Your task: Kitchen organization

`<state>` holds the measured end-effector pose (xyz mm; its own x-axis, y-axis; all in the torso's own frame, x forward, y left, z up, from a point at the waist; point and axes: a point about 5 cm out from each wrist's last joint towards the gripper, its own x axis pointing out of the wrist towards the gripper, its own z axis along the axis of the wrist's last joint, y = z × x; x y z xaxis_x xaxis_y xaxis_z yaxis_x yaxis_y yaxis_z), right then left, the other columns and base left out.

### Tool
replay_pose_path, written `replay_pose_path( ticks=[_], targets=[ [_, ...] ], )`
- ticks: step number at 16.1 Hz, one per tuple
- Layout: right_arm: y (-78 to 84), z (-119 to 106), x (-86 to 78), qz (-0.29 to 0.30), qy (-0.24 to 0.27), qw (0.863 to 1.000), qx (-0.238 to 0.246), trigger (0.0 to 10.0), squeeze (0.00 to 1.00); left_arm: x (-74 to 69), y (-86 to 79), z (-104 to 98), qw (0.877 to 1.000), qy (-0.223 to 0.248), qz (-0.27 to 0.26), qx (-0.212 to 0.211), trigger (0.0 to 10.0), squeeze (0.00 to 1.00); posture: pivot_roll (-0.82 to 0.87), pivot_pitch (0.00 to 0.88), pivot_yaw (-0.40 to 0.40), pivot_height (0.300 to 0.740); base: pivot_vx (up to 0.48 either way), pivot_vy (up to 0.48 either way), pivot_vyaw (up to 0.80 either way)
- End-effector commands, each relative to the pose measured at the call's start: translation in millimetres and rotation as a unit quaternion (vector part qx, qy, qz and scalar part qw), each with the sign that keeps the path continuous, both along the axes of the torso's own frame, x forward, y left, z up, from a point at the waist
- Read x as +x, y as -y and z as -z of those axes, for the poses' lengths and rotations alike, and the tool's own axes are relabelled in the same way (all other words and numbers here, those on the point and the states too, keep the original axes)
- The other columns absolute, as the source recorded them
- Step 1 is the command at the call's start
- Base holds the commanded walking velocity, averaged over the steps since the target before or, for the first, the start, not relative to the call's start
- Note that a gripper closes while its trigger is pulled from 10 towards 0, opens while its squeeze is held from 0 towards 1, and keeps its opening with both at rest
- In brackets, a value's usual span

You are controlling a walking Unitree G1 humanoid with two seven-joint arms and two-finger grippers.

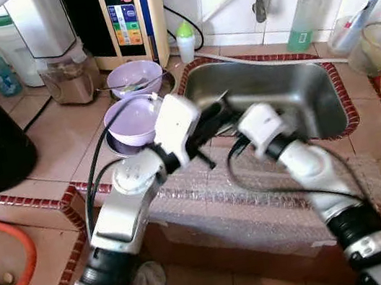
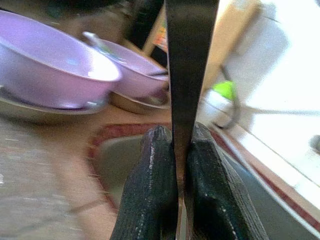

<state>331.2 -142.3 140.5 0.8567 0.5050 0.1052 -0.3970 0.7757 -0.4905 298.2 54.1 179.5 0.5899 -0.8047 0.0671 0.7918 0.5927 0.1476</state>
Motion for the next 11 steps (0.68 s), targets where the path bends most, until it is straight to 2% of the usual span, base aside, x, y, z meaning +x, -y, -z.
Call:
replay_pose_path(
  ticks=[1,4,7,10,11],
  targets=[
    [0.2,-6,4.6,0.005,0.010,1.000,0.004,0.0,0.00,0.9,-0.6,0,1.000,0.002,-0.004,0.005,10.0,1.00,-0.06,0.000,0.046,0.740,0.000,0.000,0.00],
    [-0.4,-6,12.0,0.008,0.009,1.000,-0.001,0.0,0.00,-2.6,-6.0,1,1.000,-0.002,-0.019,-0.005,10.0,1.00,-0.03,0.000,0.043,0.740,0.000,0.000,0.00],
    [3.5,-4,26.4,0.034,-0.013,0.999,0.007,0.0,0.00,-7.4,-20.4,4,0.998,0.003,-0.061,-0.013,10.0,1.00,-0.01,0.000,0.040,0.740,0.000,0.000,0.00],
    [11.9,4,39.9,0.083,-0.070,0.993,0.035,0.0,0.00,-13.9,-39.5,15,0.992,-0.008,-0.127,-0.018,10.0,1.00,0.05,0.017,0.035,0.740,0.000,0.000,0.00],
    [17.1,9,46.4,0.117,-0.109,0.986,0.052,0.0,0.00,-24.0,-51.5,24,0.987,-0.020,-0.158,-0.019,10.0,1.00,0.08,0.030,0.032,0.740,0.000,0.000,0.00]
  ],
)
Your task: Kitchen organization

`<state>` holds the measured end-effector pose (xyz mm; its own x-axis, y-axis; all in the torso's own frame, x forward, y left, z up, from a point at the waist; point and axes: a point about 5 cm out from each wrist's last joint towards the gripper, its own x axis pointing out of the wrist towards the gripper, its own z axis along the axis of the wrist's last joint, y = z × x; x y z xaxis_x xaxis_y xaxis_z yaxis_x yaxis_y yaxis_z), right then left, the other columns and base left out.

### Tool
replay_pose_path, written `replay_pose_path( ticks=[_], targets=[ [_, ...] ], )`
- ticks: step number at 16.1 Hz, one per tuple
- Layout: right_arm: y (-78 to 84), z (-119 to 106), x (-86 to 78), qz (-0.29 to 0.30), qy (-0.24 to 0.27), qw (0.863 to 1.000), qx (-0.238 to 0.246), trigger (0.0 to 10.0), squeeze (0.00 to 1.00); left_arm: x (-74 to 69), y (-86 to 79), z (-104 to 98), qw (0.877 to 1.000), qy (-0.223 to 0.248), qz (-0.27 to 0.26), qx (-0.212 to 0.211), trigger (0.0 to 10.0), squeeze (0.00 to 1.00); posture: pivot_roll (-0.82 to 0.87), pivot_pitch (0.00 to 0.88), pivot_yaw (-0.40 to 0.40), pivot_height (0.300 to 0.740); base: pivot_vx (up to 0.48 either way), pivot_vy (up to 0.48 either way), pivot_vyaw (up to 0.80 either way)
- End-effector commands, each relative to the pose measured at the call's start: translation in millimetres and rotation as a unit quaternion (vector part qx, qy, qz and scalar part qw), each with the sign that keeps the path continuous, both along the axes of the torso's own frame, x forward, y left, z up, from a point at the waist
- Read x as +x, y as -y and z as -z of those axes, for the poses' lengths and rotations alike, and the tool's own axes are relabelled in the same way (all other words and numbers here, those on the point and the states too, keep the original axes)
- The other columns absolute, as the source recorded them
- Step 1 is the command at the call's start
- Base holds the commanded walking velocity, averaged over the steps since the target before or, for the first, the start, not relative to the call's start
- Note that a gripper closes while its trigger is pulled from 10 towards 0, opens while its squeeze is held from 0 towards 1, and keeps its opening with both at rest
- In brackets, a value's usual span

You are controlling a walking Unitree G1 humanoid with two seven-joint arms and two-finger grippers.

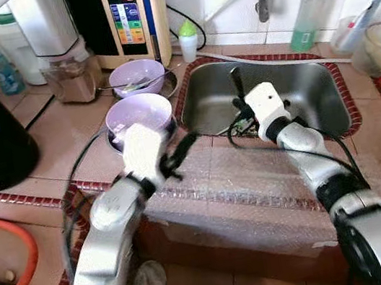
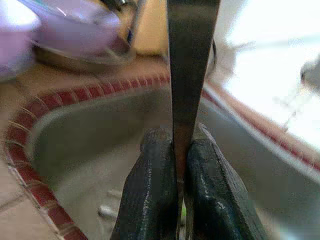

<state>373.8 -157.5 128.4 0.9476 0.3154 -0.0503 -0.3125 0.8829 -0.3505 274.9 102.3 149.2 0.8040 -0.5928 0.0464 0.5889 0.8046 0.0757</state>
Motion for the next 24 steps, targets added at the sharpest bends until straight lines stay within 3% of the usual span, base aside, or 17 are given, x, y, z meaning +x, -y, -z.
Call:
replay_pose_path(
  ticks=[1,4,8,9,10,11,14,19,20,24],
  targets=[
    [2.7,-3,4.5,0.020,-0.010,1.000,0.013,0.0,0.00,-2.4,-4.4,-5,1.000,0.011,-0.011,0.002,10.0,1.00,0.08,0.030,0.032,0.740,0.000,0.000,0.00],
    [6.7,1,11.8,0.069,-0.062,0.995,0.037,0.0,0.00,-19.6,-11.8,3,0.999,0.002,-0.037,-0.002,10.0,1.00,0.10,0.035,0.028,0.740,0.000,0.000,0.00],
    [4.5,13,9.5,0.083,-0.112,0.989,0.047,0.0,0.00,-24.4,-11.4,3,0.999,0.002,-0.045,-0.002,10.0,1.00,0.12,0.030,0.016,0.740,0.000,0.000,0.00],
    [1.5,21,6.4,0.081,-0.131,0.987,0.045,5.2,1.00,-27.4,-10.4,2,0.999,0.001,-0.047,-0.002,10.0,1.00,0.12,0.029,0.014,0.740,0.000,0.000,0.00],
    [0.5,23,5.7,0.079,-0.134,0.987,0.045,5.2,1.00,-28.1,-10.1,2,0.999,0.000,-0.048,-0.003,10.0,1.00,0.12,0.029,0.014,0.740,0.000,0.000,0.00],
    [-1.3,26,4.6,0.076,-0.141,0.986,0.050,9.8,1.00,-29.3,-9.1,3,0.999,-0.004,-0.047,0.000,10.0,1.00,0.12,0.031,0.010,0.740,0.000,0.000,0.00],
    [-1.6,31,1.5,0.071,-0.151,0.984,0.056,10.0,1.00,-30.9,-6.8,7,0.999,-0.015,-0.037,0.009,10.0,1.00,0.12,0.020,0.013,0.740,0.000,0.000,0.00],
    [11.9,36,-3.9,0.078,-0.141,0.983,0.082,10.0,1.00,-25.7,-3.6,7,0.999,-0.009,-0.049,0.021,10.0,1.00,0.09,0.000,0.018,0.740,0.000,0.000,0.00],
    [17.1,35,-5.9,0.083,-0.123,0.983,0.109,10.0,1.00,-23.9,-3.9,6,0.998,0.000,-0.065,0.015,10.0,0.00,0.08,0.000,0.018,0.740,0.000,0.000,0.00],
    [25.7,37,-18.7,0.081,-0.069,0.983,0.150,10.0,1.00,-20.7,-13.8,-2,0.992,0.028,-0.125,-0.010,10.0,0.00,0.03,0.000,0.031,0.740,0.000,0.000,0.00]
  ],
)
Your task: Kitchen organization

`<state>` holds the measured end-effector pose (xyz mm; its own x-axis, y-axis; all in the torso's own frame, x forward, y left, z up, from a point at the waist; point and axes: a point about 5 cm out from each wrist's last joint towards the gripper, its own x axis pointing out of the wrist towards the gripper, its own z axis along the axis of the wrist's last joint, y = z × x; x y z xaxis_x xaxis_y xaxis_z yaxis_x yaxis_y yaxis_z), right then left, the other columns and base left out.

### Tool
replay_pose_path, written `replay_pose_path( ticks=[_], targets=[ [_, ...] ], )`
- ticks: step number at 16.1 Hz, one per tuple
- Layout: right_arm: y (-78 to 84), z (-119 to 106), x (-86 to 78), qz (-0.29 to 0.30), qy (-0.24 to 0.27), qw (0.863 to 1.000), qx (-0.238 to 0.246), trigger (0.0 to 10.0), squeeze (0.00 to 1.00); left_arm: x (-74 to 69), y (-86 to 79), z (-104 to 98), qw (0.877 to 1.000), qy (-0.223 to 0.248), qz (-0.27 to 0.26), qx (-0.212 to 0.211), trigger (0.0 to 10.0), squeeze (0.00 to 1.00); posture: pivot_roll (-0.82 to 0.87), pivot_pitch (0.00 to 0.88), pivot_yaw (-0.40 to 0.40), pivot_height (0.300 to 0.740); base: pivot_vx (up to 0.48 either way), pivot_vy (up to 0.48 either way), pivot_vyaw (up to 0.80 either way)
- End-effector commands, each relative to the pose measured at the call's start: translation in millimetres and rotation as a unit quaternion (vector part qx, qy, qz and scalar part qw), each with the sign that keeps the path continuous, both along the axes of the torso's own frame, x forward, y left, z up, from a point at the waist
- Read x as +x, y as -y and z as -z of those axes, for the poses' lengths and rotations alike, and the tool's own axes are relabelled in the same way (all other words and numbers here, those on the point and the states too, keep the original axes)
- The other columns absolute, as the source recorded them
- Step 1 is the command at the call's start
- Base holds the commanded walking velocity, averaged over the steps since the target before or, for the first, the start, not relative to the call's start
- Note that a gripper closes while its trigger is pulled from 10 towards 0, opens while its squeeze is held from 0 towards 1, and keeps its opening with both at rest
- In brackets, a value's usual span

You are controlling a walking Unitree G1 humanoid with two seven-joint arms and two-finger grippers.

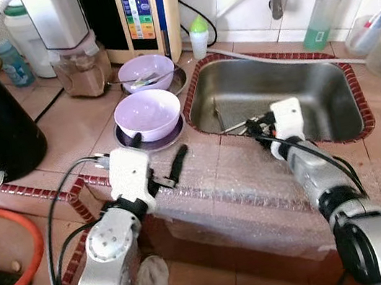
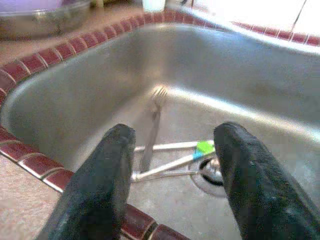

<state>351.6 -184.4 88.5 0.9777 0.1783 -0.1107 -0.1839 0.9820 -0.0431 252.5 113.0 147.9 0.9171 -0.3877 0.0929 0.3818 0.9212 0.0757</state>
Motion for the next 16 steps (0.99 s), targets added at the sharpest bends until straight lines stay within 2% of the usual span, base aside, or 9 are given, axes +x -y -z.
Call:
replay_pose_path(
  ticks=[1,4,7,8,9,11,13,14,16],
  targets=[
    [2.2,-4,-5.2,-0.002,0.027,1.000,0.010,10.0,1.00,2.6,-7.7,-5,1.000,0.018,-0.025,-0.003,10.0,0.00,0.02,0.000,0.039,0.740,0.000,0.000,0.00],
    [8.3,-17,-20.1,0.011,0.078,0.997,0.004,10.0,1.00,7.8,-19.7,-3,0.998,0.019,-0.059,-0.007,10.0,0.00,-0.02,0.000,0.064,0.740,0.000,0.000,0.00],
    [1.9,-46,-49.5,0.035,0.151,0.988,-0.009,10.0,1.00,8.4,-23.1,4,0.997,0.013,-0.068,-0.014,10.0,0.00,-0.05,0.000,0.064,0.740,0.000,0.000,0.00],
    [0.1,-50,-55.9,0.041,0.161,0.986,-0.006,10.0,0.78,8.0,-21.8,4,0.997,0.016,-0.068,-0.018,10.0,0.00,-0.05,0.000,0.064,0.740,0.000,0.000,0.00],
    [-3.2,-53,-64.6,0.056,0.161,0.985,-0.001,10.0,0.00,8.6,-21.8,2,0.997,0.022,-0.070,-0.022,10.0,0.00,-0.05,0.000,0.054,0.740,0.000,0.000,0.00],
    [-7.4,-42,-76.6,0.092,0.129,0.987,0.006,10.0,0.00,10.2,-24.1,0,0.996,0.028,-0.077,-0.028,10.0,0.00,-0.06,0.000,0.060,0.740,0.000,0.000,0.00],
    [-18.9,-31,-83.2,0.088,0.106,0.990,0.014,10.0,0.00,10.5,-23.0,-5,0.996,0.039,-0.073,-0.028,10.0,0.00,-0.06,0.000,0.064,0.740,0.000,0.000,0.00],
    [-23.2,-30,-83.8,0.079,0.105,0.991,-0.010,10.0,0.00,11.6,-22.3,-7,0.996,0.042,-0.070,-0.029,10.0,0.00,-0.06,0.000,0.064,0.740,0.000,0.000,0.00],
    [-27.7,-31,-83.1,0.046,0.098,0.994,-0.006,10.0,0.00,13.5,-20.0,-11,0.996,0.050,-0.061,-0.031,10.0,0.00,-0.07,0.000,0.061,0.740,0.000,0.000,0.00]
  ],
)
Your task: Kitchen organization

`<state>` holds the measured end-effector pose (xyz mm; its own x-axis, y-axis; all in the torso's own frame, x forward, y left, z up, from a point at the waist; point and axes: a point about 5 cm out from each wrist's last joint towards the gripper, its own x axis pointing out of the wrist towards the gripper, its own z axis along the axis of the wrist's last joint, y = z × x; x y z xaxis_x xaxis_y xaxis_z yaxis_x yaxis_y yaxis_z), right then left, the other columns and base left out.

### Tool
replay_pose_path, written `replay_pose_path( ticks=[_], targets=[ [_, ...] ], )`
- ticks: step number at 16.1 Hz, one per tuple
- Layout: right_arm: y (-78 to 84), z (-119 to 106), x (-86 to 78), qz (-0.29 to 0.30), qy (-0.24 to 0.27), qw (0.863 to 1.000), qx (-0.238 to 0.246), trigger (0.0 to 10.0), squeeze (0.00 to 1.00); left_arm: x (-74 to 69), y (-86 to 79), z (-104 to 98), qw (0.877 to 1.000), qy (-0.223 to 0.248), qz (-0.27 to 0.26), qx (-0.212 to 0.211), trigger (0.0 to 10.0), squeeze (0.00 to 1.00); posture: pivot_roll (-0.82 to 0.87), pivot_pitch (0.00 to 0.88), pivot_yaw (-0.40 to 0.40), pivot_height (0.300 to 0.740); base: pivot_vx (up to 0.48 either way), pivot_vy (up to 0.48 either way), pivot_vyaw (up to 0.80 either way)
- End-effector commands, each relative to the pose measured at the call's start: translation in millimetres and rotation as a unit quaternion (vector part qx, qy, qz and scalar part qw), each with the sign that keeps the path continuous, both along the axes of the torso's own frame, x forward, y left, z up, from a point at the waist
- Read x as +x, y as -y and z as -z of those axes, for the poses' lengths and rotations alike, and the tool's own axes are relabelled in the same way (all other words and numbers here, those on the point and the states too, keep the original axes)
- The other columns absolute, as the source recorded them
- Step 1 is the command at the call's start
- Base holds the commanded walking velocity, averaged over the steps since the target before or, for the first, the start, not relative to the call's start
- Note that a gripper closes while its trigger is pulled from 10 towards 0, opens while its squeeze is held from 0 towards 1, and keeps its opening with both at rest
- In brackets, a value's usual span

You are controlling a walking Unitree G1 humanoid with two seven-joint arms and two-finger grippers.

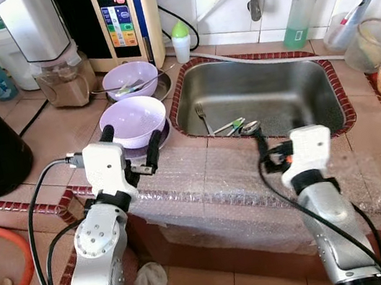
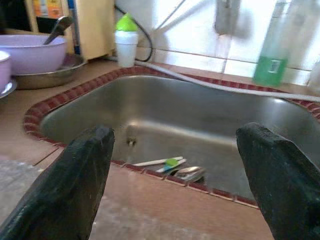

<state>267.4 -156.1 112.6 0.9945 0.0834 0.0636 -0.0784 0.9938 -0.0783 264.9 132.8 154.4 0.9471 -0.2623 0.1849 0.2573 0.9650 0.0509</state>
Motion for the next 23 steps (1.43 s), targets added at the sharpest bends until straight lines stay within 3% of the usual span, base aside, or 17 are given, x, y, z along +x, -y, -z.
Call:
replay_pose_path(
  ticks=[1,4,7,19,23],
  targets=[
    [1.9,-9,2.8,0.001,0.007,1.000,0.000,10.0,0.00,1.4,0.3,-7,1.000,0.015,0.002,-0.005,10.0,0.00,-0.07,0.000,0.060,0.740,0.000,0.000,0.00],
    [4.7,-11,8.4,0.024,-0.001,0.999,-0.031,10.0,0.00,2.0,1.0,-13,1.000,0.027,0.001,-0.010,10.0,0.00,-0.06,0.000,0.050,0.740,0.000,0.000,0.00],
    [2.9,-11,9.5,0.000,-0.009,1.000,0.002,10.0,0.00,2.5,1.9,-17,0.999,0.035,0.000,-0.012,10.0,0.00,-0.05,0.000,0.047,0.740,0.284,0.000,0.00],
    [4.6,-13,15.0,-0.002,-0.012,1.000,0.007,10.0,0.00,1.6,3.7,-16,1.000,0.028,0.008,-0.010,10.0,0.00,-0.05,0.000,0.055,0.740,0.343,0.000,0.00],
    [2.4,-11,15.0,-0.017,-0.017,1.000,0.009,10.0,0.00,-0.6,3.4,-16,1.000,0.029,0.001,-0.006,10.0,0.00,-0.04,0.000,0.044,0.740,0.000,0.000,0.00]
  ],
)
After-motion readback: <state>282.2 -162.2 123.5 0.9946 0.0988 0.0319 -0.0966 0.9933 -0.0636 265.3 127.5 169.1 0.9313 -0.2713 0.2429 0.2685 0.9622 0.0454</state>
